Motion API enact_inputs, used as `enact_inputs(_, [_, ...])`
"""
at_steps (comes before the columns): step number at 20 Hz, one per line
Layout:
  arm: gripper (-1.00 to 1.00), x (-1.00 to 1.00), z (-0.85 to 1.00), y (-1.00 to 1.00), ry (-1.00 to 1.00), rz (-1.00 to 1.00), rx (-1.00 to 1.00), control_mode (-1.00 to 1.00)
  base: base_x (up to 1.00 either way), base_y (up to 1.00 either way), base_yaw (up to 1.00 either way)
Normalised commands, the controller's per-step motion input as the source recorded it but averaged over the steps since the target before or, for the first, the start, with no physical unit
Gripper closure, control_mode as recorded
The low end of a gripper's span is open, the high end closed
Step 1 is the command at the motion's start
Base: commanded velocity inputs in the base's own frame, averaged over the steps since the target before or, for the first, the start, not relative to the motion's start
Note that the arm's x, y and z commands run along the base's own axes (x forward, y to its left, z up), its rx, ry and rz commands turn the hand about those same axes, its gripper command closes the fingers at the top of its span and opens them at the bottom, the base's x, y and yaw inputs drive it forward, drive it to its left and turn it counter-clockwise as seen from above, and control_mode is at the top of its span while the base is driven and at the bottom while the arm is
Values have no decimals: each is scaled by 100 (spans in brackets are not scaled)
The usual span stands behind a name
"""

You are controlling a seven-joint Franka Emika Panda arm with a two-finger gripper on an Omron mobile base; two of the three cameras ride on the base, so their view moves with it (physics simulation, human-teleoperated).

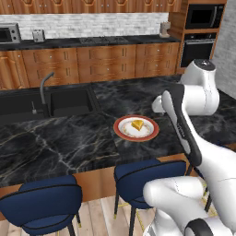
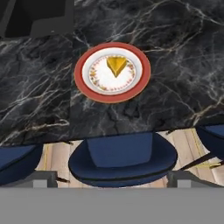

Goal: Take the cheese, chicken drumstick, and sweet potato from the fridge and place them on the plate on the dining counter to create an appetizer plate.

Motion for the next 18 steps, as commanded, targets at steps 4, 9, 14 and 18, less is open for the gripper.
enact_inputs(4, [-100, -100, 49, 0, -15, 6, -3, -100, 0, 0, 0])
enact_inputs(9, [-100, -100, 7, 5, -11, 6, -6, -100, 0, 0, 0])
enact_inputs(14, [-100, -20, 0, 3, -1, 1, -1, 100, -80, 15, 1])
enact_inputs(18, [-100, 0, 0, 0, 0, 0, 0, 100, -100, 27, 2])
